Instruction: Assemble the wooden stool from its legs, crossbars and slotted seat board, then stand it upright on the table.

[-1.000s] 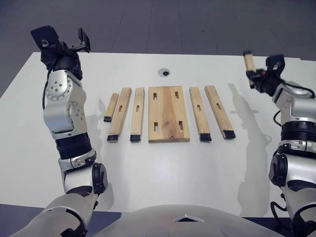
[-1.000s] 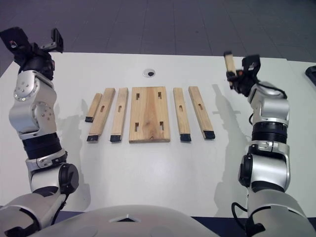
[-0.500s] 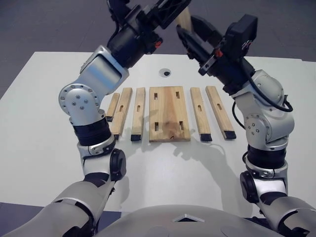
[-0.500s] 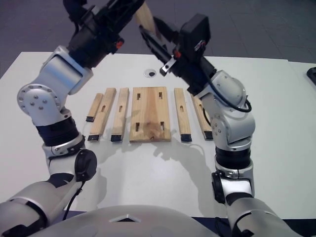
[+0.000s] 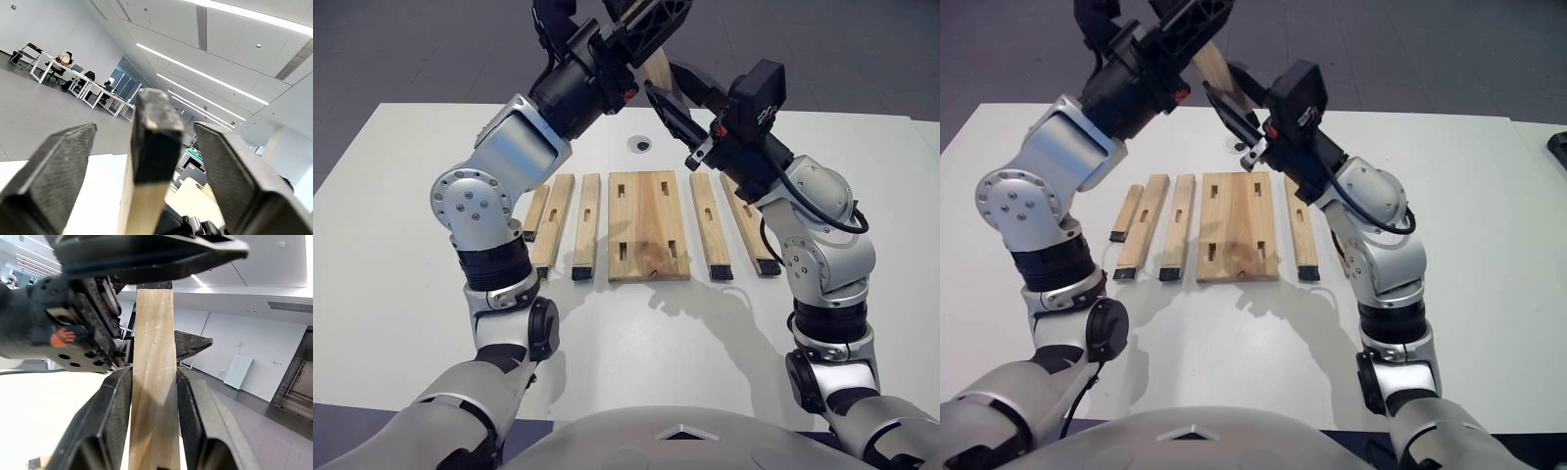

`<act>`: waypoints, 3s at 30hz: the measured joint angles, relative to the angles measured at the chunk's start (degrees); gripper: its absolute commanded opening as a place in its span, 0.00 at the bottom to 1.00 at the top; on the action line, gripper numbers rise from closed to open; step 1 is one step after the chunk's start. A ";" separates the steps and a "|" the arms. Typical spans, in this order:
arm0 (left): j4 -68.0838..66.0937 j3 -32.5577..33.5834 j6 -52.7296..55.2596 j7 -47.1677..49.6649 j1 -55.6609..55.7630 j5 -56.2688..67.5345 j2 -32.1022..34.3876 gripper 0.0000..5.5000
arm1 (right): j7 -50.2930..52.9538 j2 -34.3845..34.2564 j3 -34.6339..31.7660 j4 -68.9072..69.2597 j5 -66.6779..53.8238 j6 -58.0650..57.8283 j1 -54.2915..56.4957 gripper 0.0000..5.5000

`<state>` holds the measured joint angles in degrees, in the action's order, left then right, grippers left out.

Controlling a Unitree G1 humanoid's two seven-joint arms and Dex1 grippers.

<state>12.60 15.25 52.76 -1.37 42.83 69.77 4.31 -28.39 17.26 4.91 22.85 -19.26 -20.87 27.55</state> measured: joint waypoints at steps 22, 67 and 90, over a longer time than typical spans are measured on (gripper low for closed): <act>0.64 -1.37 -1.56 -0.14 -2.16 -0.31 3.14 0.08 | -1.09 0.70 -0.27 -2.59 2.32 2.58 -0.02 0.24; -6.20 -4.17 -36.18 -6.49 -33.72 -47.42 5.79 0.08 | 27.96 -4.30 -15.47 -14.88 17.80 -8.49 1.59 0.98; -1.14 -7.17 -33.12 -5.24 -36.78 -51.52 6.00 0.08 | 28.71 -4.20 -15.61 -14.85 17.58 -9.00 1.99 0.98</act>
<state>11.46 8.08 19.64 -6.62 6.05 18.25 10.31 0.32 13.05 -10.70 8.00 -1.68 -29.87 29.54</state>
